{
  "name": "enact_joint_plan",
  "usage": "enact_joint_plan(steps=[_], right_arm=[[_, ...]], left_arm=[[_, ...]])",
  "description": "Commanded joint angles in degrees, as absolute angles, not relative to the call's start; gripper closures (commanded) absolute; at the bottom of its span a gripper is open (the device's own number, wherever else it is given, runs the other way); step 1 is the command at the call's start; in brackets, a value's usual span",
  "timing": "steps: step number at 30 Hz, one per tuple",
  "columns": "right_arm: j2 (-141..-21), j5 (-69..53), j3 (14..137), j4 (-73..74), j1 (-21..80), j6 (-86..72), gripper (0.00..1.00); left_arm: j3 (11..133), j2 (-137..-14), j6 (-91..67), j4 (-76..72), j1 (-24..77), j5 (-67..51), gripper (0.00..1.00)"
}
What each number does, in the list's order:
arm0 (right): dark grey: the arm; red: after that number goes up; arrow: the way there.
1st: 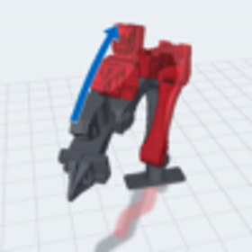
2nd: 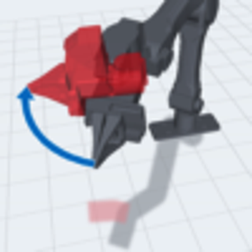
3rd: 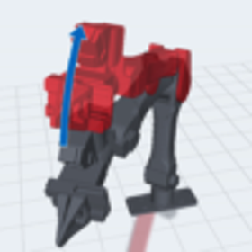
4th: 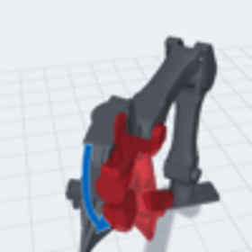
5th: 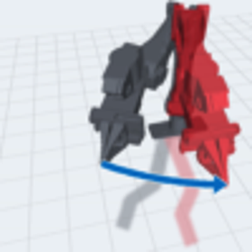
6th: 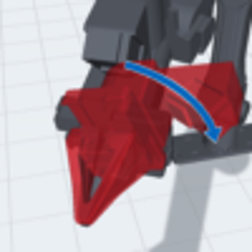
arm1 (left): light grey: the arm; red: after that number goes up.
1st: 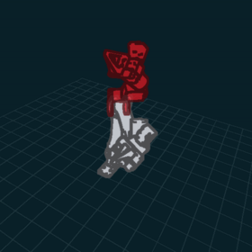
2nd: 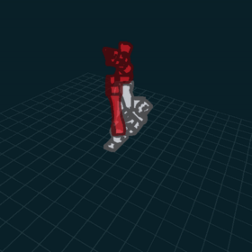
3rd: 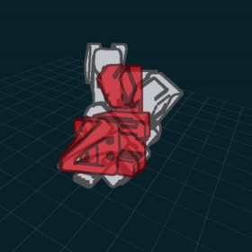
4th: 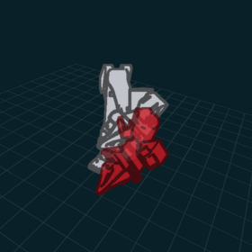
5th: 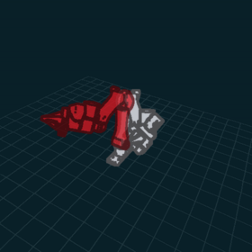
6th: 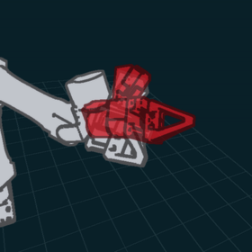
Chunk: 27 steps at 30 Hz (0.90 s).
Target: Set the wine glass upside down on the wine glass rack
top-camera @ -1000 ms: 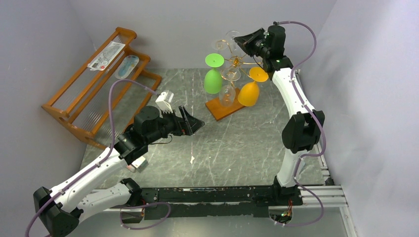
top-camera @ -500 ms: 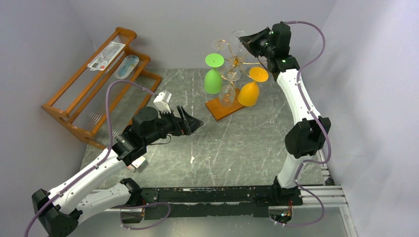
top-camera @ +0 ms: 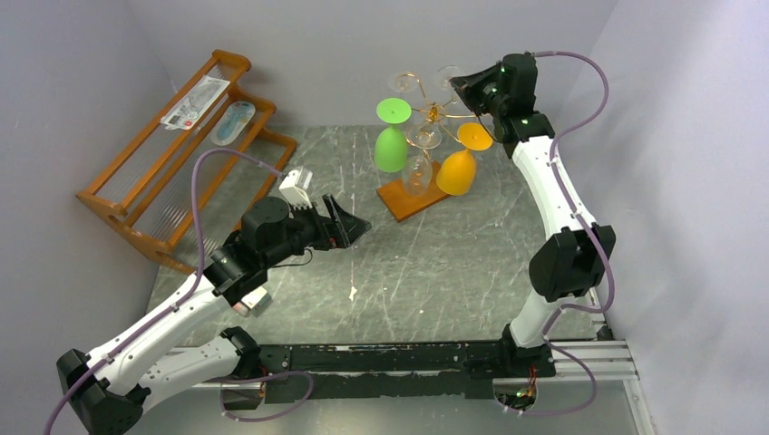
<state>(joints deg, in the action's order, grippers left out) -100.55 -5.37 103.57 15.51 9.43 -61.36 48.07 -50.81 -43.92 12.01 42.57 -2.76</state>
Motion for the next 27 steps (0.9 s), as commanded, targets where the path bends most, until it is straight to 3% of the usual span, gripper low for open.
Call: enact_joint_plan(steps=[1,11,27], right_arm=[[-97.0,-0.2,102.2,11.7,9.2,-60.1,1.00],[-100.7,1.1,104.5,9.4,7.7,-59.3,1.00],[-106.6,-9.6,108.3,6.5,7.6,-57.7,1.00]], left_arm=[[48.5,-51.0,-43.9,12.4,42.3,-1.9,0.03],[48.9,-51.4,-43.5,12.6,42.3,-1.3,0.03],[49.0,-52.5,-43.5,12.6,42.3,-1.4,0.04]])
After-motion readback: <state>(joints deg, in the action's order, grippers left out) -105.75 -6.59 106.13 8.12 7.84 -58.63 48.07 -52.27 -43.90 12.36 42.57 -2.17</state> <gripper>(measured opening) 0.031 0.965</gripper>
